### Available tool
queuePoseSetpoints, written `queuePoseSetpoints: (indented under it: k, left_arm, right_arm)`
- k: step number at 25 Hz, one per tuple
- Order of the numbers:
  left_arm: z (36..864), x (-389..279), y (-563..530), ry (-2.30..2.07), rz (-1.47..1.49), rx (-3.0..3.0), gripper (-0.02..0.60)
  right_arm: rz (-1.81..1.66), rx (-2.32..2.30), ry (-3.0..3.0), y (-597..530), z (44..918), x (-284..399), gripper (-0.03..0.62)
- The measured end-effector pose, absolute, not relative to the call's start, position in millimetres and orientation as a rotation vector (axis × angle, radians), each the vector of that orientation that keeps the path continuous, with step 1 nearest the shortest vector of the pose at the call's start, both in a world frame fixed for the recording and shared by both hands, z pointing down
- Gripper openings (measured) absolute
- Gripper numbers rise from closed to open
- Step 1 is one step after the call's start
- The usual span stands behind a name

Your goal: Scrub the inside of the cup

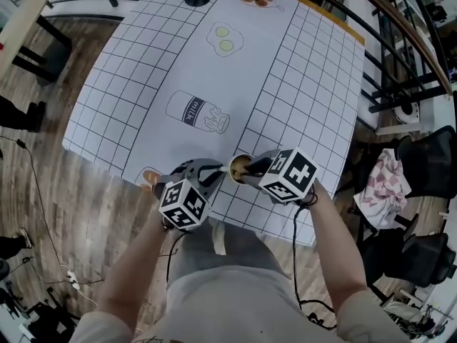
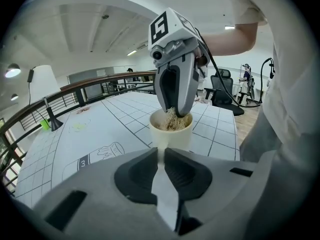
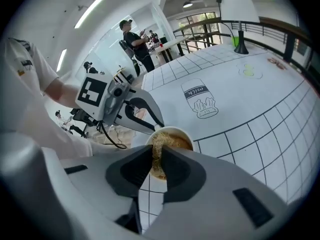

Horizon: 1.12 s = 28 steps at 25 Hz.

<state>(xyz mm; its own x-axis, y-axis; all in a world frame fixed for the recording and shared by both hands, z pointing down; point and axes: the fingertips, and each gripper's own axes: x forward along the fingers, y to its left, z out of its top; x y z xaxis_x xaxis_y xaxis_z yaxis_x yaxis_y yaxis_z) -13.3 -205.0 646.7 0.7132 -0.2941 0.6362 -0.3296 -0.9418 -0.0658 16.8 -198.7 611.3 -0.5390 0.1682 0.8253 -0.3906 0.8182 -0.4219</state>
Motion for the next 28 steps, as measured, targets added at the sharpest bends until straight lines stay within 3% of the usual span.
queuePoseSetpoints:
  k: [18, 28]
  left_arm:
    - [627.1, -15.9, -195.1, -0.707, 0.895, 2.661, 0.077]
    - [487.6, -47.3, -223.0, -1.064, 0.556, 2.726, 0.069]
  right_arm:
    - [0.859, 0.639, -2.357, -209.6, 505.9, 48.3, 0.064]
    - [0.682, 0.871, -2.522, -207.2, 429.5, 58.3, 0.064]
